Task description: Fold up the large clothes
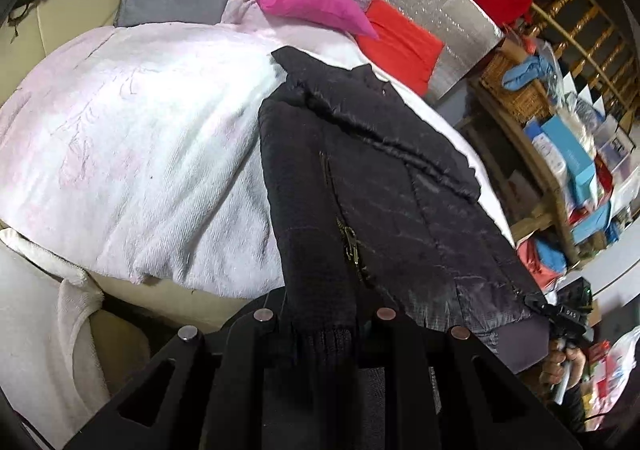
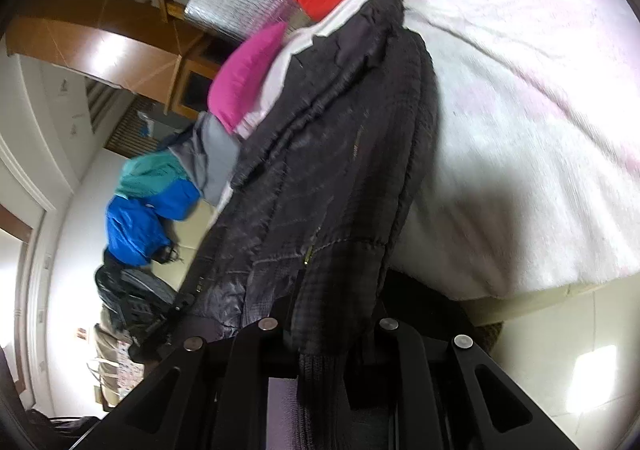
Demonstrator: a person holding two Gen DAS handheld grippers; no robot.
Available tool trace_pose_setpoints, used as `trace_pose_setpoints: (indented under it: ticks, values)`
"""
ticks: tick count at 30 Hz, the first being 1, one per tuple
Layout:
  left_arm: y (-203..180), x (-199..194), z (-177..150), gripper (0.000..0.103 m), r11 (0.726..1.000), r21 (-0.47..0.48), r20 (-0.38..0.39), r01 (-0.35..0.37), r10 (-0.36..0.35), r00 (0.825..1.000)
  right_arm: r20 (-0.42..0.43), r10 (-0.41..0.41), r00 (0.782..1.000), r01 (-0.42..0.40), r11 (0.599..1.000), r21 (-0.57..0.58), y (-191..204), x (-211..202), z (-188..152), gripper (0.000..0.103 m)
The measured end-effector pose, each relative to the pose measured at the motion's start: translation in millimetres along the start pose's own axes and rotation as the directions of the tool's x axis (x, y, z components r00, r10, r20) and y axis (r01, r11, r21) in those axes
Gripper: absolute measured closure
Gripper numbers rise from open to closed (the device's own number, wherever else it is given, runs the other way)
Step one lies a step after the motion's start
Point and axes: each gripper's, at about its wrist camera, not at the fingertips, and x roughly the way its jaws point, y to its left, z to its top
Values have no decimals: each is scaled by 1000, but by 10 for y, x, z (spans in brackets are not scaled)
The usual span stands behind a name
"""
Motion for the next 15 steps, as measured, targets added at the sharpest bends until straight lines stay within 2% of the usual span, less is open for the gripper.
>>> trace_pose_setpoints:
  ticks: [5, 10, 15]
  values:
    - [-87, -58, 169, 84, 999, -4, 35, 43, -43, 998, 30, 42, 999, -41, 999, -28, 111, -89, 131, 85]
    - [-221, -162, 417, 84, 995, 7, 107, 97, -97, 990, 79, 96, 992, -92, 994, -60, 307, -177, 302, 86]
    - [-329, -186, 668, 84, 993, 29, 140, 115, -118, 983, 123, 129, 984, -118, 989, -91, 465, -229, 489, 86]
